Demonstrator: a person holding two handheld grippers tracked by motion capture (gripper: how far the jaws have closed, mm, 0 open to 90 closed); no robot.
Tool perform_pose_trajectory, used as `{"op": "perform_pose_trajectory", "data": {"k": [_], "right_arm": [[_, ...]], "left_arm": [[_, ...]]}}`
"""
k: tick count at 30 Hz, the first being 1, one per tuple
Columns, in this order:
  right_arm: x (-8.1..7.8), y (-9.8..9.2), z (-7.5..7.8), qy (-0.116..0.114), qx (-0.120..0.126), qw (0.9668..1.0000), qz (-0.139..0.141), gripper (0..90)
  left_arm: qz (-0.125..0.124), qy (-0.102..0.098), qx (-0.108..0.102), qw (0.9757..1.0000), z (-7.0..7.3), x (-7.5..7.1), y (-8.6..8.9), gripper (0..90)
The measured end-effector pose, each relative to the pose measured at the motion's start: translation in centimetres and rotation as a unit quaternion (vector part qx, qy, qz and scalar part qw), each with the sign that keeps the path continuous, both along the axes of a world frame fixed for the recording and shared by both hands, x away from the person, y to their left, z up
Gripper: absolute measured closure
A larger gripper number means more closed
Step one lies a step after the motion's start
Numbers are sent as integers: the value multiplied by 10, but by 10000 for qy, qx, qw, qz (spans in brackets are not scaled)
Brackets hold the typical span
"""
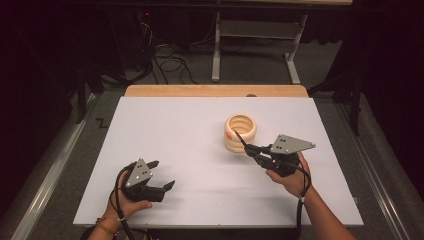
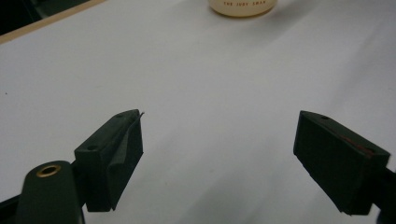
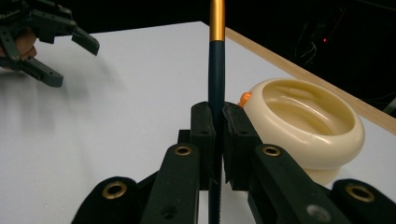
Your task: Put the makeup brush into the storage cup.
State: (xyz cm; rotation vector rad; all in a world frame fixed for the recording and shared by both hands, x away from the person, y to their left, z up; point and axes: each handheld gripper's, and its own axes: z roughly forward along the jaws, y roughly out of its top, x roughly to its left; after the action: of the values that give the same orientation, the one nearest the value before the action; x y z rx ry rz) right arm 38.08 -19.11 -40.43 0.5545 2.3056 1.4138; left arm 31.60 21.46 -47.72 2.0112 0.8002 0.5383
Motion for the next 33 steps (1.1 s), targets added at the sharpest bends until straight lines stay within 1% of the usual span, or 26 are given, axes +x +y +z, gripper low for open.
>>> {"op": "perform_pose_trajectory", "data": {"k": [2, 4, 6, 8, 11, 12, 14, 19, 20, 21, 22, 24, 28, 29, 30, 33], "right_arm": [[0, -1, 1, -6, 10, 10000, -34, 852], [0, -1, 1, -33, 13, 10000, -64, 852], [2, -2, 1, -69, 14, 9999, -95, 852], [3, -3, 2, -67, 32, 9999, -139, 852], [6, -5, 5, -123, 40, 9997, -202, 852], [6, -5, 6, -106, 69, 9996, -241, 852], [8, -8, 10, -138, 79, 9995, -283, 852], [13, -10, 17, -191, 243, 9988, -368, 852], [14, -10, 18, -211, 259, 9987, -377, 852], [14, -11, 20, -185, 284, 9986, -396, 852], [16, -11, 21, -226, 288, 9985, -399, 852], [17, -10, 24, -235, 320, 9984, -406, 852], [21, -7, 26, -226, 343, 9982, -449, 852], [22, -6, 27, -254, 319, 9982, -440, 852], [23, -5, 27, -229, 334, 9982, -445, 852], [26, -3, 28, -245, 374, 9980, -458, 852]], "left_arm": [[-21, 59, 14, 10000, -1, 1, -1, 167], [-50, 48, -14, 10000, -1, 0, -1, 167], [-24, 36, -50, 10000, 0, 0, -1, 167], [-14, 68, -138, 9999, 0, 0, -2, 168], [-51, 93, -71, 9999, 0, -1, -6, 171], [-75, 78, -26, 9999, 0, -1, -8, 172], [-92, 82, -38, 9999, 0, -1, -9, 172], [-70, 130, 19, 9999, -1, -1, -9, 176], [-69, 115, -3, 9999, -1, -1, -9, 175], [-87, 90, -32, 9999, -1, -1, -8, 174], [-100, 65, -45, 9999, 0, -2, -8, 171], [-106, 66, -102, 9999, 1, -2, -8, 168], [-132, 61, -74, 9999, 1, -2, -10, 167], [-145, 64, -81, 9998, 1, -2, -11, 168], [-151, 51, -67, 9999, 0, -2, -11, 167], [-174, -82, -87, 9998, 2, -4, -10, 167]]}}
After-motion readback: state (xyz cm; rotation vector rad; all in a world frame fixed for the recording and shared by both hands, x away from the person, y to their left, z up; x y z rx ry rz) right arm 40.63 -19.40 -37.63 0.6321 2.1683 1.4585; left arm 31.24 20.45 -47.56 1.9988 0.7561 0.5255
